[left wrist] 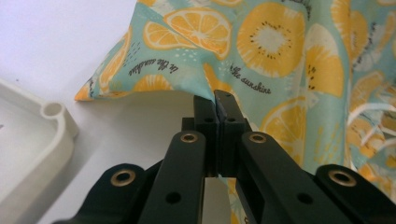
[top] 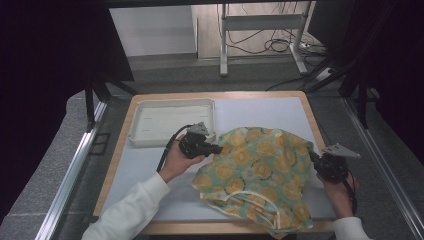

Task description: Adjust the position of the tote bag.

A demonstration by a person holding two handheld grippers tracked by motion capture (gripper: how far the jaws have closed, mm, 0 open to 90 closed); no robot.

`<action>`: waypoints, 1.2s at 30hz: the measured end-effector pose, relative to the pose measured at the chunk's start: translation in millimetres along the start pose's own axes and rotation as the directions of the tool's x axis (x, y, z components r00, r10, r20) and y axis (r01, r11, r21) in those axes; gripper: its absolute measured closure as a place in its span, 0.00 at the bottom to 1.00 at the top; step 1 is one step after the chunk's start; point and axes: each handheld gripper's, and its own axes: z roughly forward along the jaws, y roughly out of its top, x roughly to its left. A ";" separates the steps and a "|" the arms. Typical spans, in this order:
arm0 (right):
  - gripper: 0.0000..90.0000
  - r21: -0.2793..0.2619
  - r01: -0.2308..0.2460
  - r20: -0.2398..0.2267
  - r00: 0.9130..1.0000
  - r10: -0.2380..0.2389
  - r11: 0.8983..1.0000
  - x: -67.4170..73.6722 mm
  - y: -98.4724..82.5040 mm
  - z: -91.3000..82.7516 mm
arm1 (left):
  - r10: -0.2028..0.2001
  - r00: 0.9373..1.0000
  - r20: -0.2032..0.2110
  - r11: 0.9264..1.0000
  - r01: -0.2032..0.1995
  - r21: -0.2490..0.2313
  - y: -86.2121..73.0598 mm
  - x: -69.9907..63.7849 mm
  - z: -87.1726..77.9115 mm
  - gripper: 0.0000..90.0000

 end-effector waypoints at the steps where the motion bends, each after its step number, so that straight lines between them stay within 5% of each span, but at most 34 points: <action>1: 0.99 0.001 0.000 -0.003 1.000 0.000 1.000 -0.8 1.4 0.8 | 0.006 1.000 0.002 1.000 -0.006 0.005 -1.2 -1.0 -1.1 1.00; 25: 0.99 0.058 0.051 -0.028 0.998 -0.049 0.997 -5.2 53.4 40.0 | 0.015 0.999 0.035 1.000 -0.015 0.001 -14.4 -24.9 -5.7 0.99; 36: 0.99 0.060 0.052 -0.044 0.998 -0.050 0.997 -1.4 62.3 59.1 | 0.019 0.999 0.041 1.000 -0.019 0.011 -18.4 -33.0 -2.8 0.99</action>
